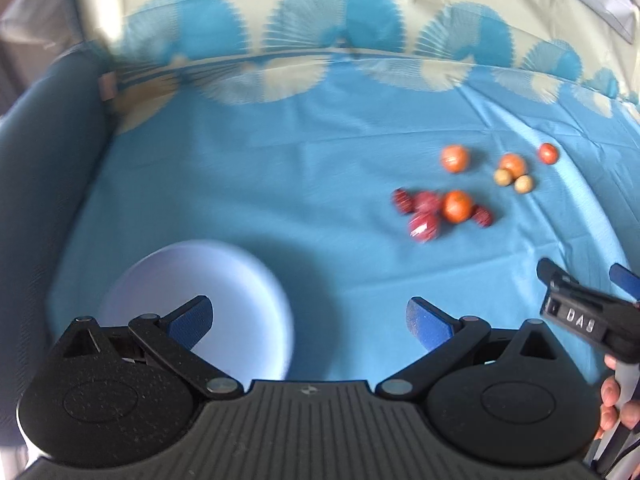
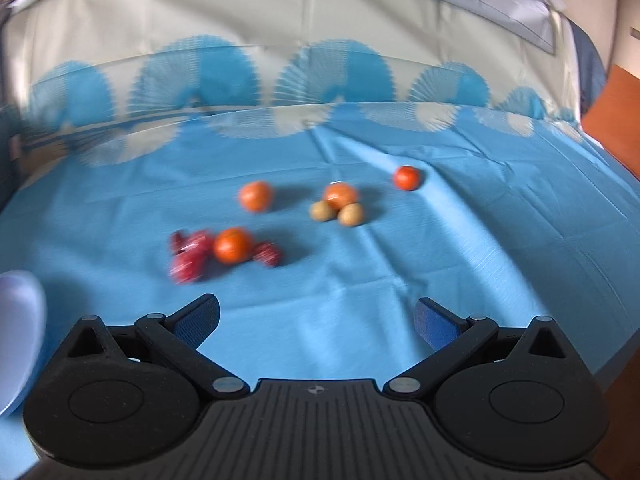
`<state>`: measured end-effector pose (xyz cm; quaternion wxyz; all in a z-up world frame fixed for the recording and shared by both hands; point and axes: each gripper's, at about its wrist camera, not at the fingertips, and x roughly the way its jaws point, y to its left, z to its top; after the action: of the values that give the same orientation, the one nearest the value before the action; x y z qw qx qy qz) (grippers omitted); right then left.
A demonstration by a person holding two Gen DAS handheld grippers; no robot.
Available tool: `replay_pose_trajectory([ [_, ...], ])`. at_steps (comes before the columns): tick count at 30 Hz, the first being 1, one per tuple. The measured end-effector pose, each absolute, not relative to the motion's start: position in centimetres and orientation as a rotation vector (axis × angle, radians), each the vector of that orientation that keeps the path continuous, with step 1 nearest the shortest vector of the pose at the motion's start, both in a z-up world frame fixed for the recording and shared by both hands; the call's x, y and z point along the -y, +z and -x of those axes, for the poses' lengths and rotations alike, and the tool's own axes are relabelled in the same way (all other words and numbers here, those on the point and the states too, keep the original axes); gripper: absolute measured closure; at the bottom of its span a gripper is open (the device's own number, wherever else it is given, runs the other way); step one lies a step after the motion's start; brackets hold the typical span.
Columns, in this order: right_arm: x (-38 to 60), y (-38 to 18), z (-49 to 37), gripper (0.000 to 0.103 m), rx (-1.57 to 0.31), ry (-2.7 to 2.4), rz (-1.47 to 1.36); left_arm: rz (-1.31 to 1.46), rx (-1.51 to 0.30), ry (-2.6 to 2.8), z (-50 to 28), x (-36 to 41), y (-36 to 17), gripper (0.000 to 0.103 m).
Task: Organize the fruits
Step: 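Grasp the wrapped red apple with the left gripper while the right gripper grasps a small yellow fruit, then carry both fruits over the plate and open both grippers to drop them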
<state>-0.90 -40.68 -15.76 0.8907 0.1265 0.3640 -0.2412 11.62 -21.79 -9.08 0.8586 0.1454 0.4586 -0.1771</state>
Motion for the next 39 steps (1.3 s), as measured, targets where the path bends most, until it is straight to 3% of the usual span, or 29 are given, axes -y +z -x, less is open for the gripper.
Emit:
replay_pose_trajectory([
  [7,47.8,-19.7,-5.2,0.001,-0.768,-0.549,-0.263,-0.323,-0.973,-0.445,-16.4,30.0,-15.1,0.0],
  [16,51.8,-25.0,-10.9,0.002,-0.828,-0.492,-0.191,-0.326,-0.98,-0.503,-18.8,33.9,-18.8,0.003],
  [18,52.4,-25.6,-11.3,0.002,-0.818,-0.475,-0.217,-0.322,-0.982,-0.523,-18.8,34.1,-19.2,0.026],
  [19,52.6,-25.8,-11.3,0.005,-0.796,-0.462,-0.232,-0.32,-1.001,-0.544,-18.9,34.2,-19.4,0.059],
  [20,52.5,-25.8,-11.1,0.014,-0.778,-0.45,-0.229,-0.308,-1.035,-0.572,-18.9,34.2,-19.6,0.07],
  [21,52.3,-25.6,-10.9,0.035,-0.763,-0.439,-0.213,-0.293,-1.04,-0.569,-18.8,34.0,-19.5,0.07],
  [22,52.1,-25.3,-10.8,0.066,-0.751,-0.426,-0.198,-0.278,-1.026,-0.569,-18.6,33.7,-19.2,0.07],
  [23,51.9,-25.1,-10.6,0.074,-0.751,-0.413,-0.192,-0.275,-1.007,-0.572,-18.2,33.4,-18.8,0.07],
  [30,51.9,-22.2,-7.3,0.075,-0.726,-0.517,-0.284,-0.228,-0.965,-0.572,-15.7,29.8,-14.5,0.07],
  [39,45.6,-11.9,0.8,0.075,-0.553,-0.427,-0.289,-0.206,-0.882,-0.482,-9.5,19.9,-5.2,0.07],
])
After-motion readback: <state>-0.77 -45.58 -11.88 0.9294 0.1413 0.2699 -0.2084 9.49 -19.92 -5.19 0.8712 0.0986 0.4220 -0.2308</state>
